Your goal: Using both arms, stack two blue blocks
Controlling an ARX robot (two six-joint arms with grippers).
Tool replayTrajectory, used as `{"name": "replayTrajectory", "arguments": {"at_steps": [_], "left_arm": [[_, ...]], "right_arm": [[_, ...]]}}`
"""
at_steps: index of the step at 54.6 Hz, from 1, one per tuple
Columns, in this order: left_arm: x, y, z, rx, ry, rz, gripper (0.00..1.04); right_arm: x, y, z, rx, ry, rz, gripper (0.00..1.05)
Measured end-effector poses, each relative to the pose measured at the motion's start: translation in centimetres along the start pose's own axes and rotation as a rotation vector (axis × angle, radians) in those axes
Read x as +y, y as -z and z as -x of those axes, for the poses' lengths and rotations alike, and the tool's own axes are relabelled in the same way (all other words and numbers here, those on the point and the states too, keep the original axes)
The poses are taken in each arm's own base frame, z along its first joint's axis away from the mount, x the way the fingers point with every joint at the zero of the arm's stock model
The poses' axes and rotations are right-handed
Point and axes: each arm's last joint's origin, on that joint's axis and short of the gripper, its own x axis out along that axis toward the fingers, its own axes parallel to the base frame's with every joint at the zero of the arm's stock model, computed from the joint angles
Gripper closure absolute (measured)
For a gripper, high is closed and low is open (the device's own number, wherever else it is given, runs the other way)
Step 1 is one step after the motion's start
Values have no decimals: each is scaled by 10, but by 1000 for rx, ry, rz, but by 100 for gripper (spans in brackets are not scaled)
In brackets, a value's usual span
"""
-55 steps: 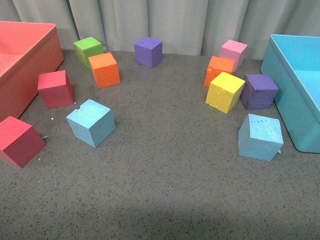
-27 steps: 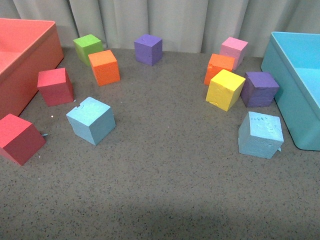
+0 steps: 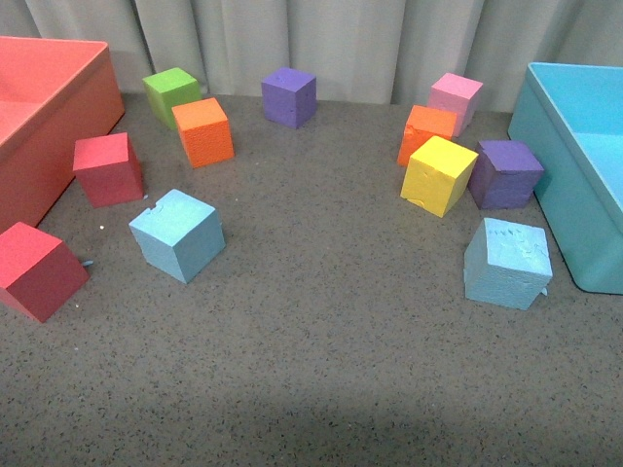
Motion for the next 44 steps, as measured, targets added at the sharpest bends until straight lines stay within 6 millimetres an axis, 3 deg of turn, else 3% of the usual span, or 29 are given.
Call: {"name": "replayTrajectory", "arguments": {"at_steps": [12,17,23,31,37,44], "left_arm": [[0,0,0,0,0,0,7],[0,0,0,0,0,0,7],[0,0,0,0,0,0,7],[0,0,0,0,0,0,7],[0,0,0,0,0,0,7],[0,0,0,0,0,0,7]], "right_arm": [[0,0,0,0,0,0,9],[1,0,-2,145,152,150,9],[4,-5,-17,260,146,204,9],[9,-8,-58,400,80,129,9],[20,6,-106,635,72,75,9],[36,19,-145,771,34,28,9]]}}
